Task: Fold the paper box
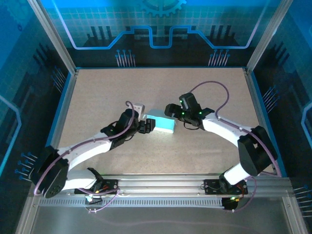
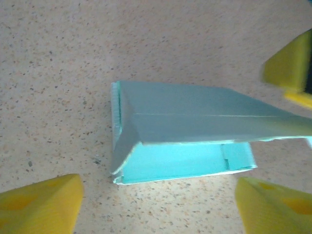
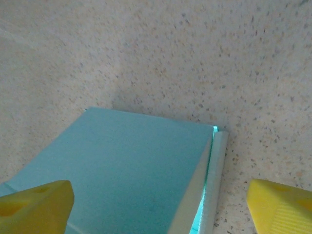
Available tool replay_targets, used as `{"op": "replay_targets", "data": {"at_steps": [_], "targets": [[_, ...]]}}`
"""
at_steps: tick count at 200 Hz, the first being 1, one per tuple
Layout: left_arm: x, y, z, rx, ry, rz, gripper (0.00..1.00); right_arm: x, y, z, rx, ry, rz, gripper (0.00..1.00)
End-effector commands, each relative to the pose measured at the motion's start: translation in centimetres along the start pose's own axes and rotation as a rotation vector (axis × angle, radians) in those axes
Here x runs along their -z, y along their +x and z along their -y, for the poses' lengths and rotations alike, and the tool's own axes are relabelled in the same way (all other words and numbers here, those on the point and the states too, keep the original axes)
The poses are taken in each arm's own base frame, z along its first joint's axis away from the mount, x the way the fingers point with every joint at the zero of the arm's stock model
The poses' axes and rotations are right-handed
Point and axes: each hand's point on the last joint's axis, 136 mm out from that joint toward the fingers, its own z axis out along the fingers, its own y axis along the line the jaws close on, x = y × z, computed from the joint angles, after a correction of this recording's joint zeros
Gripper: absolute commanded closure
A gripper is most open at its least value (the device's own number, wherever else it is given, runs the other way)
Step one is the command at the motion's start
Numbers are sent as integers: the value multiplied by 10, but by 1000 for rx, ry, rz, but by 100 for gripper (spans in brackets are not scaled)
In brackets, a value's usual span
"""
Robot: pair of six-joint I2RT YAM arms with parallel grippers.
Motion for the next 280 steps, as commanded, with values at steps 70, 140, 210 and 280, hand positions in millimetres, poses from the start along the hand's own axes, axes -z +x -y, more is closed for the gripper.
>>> {"op": "replay_targets", "data": {"at_steps": [70, 140, 210, 280], "targets": [[-6, -34, -22, 481, 125, -73, 7, -27, 28, 15, 58, 17, -136, 31], [-60, 8, -13, 532, 183, -308, 36, -38, 26, 8, 106, -31, -172, 38], [-65, 34, 13, 583, 245, -348, 52, -54, 15, 4, 110, -91, -211, 41], [-54, 20, -21, 469, 75, -307, 20, -38, 8, 11, 123, -97, -165, 32]]}}
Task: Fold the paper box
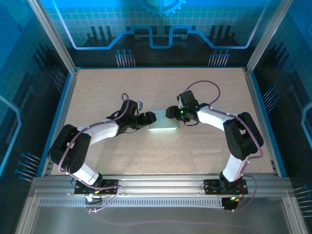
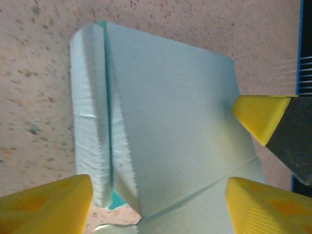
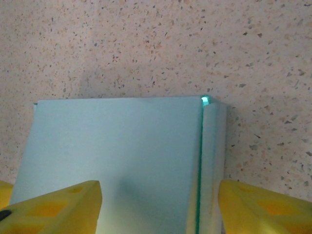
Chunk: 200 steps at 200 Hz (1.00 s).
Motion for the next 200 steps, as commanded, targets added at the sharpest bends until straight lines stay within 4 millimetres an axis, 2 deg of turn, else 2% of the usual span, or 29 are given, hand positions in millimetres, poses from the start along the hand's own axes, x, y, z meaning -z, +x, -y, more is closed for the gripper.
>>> {"op": "replay_targets", "data": {"at_steps": [1, 16, 34, 65, 100, 114, 155, 185, 200], "targets": [[7, -8, -4, -53, -68, 9, 20, 11, 1, -2, 15, -34, 9, 32], [-1, -5, -8, -47, -78, -22, 21, 8, 6, 0, 11, -39, -4, 32], [-14, -1, -15, -30, -82, -48, 36, 6, 12, 1, 2, -47, -15, 33], [-30, 5, -25, -4, -83, -80, 54, 1, 19, 6, -9, -48, -28, 37], [-34, 13, -33, 12, -91, -90, 65, -1, 21, 8, -12, -49, -32, 46], [-33, 14, -34, 10, -90, -89, 66, -1, 20, 10, -12, -41, -32, 52], [-26, 7, -26, -9, -75, -61, 60, 4, 15, 9, -8, -42, -14, 60], [-20, 0, -16, -51, -47, -34, 50, 8, 10, 11, -16, -36, 8, 61], [-17, -4, -16, -60, -52, -19, 42, 11, 6, 13, -20, -32, 28, 56]]}}
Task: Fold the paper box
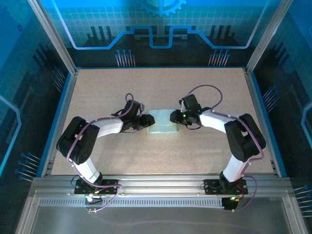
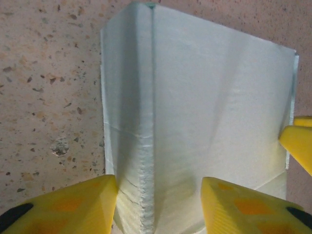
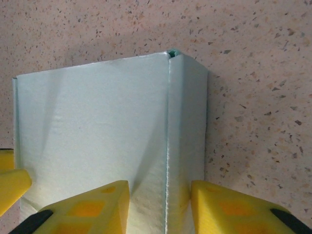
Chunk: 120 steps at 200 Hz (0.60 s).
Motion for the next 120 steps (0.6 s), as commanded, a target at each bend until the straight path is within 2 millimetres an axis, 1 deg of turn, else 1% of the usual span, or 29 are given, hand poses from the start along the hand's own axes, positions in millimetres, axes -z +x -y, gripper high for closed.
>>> {"op": "replay_targets", "data": {"at_steps": [1, 16, 38, 66, 93, 105, 120], "targets": [[13, -8, 6, -45, 18, 43, 42, 12, -11, -1, -5, -18, 52, 56], [15, -11, 4, -40, 15, 46, 39, 14, -15, 0, -8, -17, 66, 51], [14, -10, 2, -35, 21, 35, 40, 16, -17, 3, -17, -17, 70, 48], [7, -10, -2, -16, 33, 8, 51, 15, -15, 4, -25, -25, 66, 47], [0, -10, -6, 5, 41, 1, 58, 16, -13, 6, -30, -27, 66, 47], [-2, -10, -7, 20, 56, -2, 64, 16, -13, 7, -33, -25, 66, 47], [-4, -10, -10, 34, 66, -6, 70, 17, -13, 8, -33, -26, 66, 47]]}}
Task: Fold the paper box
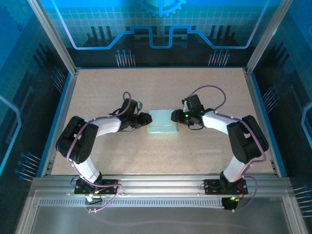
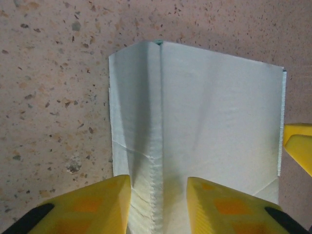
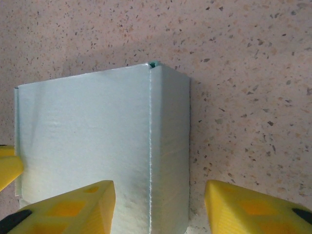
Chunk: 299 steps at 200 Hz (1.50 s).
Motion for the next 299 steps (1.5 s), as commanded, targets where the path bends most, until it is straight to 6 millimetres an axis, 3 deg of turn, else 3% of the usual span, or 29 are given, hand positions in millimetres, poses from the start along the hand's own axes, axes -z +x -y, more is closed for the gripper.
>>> {"op": "replay_targets", "data": {"at_steps": [1, 44, 95, 108, 111, 124, 174, 215, 280, 299], "targets": [[-5, 4, -4, 27, 37, -22, 70, 11, -9, -2, -11, -24, 34, 47], [-5, 5, -9, 50, 54, -25, 85, 13, -12, -2, -16, -37, 42, 46], [-5, 8, -18, 74, 67, -43, 95, 13, -15, -5, -53, -88, 48, 22], [-6, 9, -20, 82, 73, -46, 95, 14, -19, -6, -63, -109, 52, 19], [-6, 9, -20, 82, 74, -47, 95, 11, -10, -1, -72, -103, 33, 18], [-7, 9, -21, 87, 76, -51, 95, 11, -9, -4, -79, -136, 19, 17], [-12, 11, -24, 95, 75, -61, 96, 14, -11, -34, -69, -310, -22, 28], [-12, 11, -25, 101, 74, -59, 95, 21, -16, -37, -86, -340, -6, 38], [3, -3, -14, 39, 68, 4, 76, 35, -22, -36, -110, -318, 12, 58], [11, -8, -9, -1, 69, 41, 64, 38, -23, -36, -119, -317, 15, 63]]}}
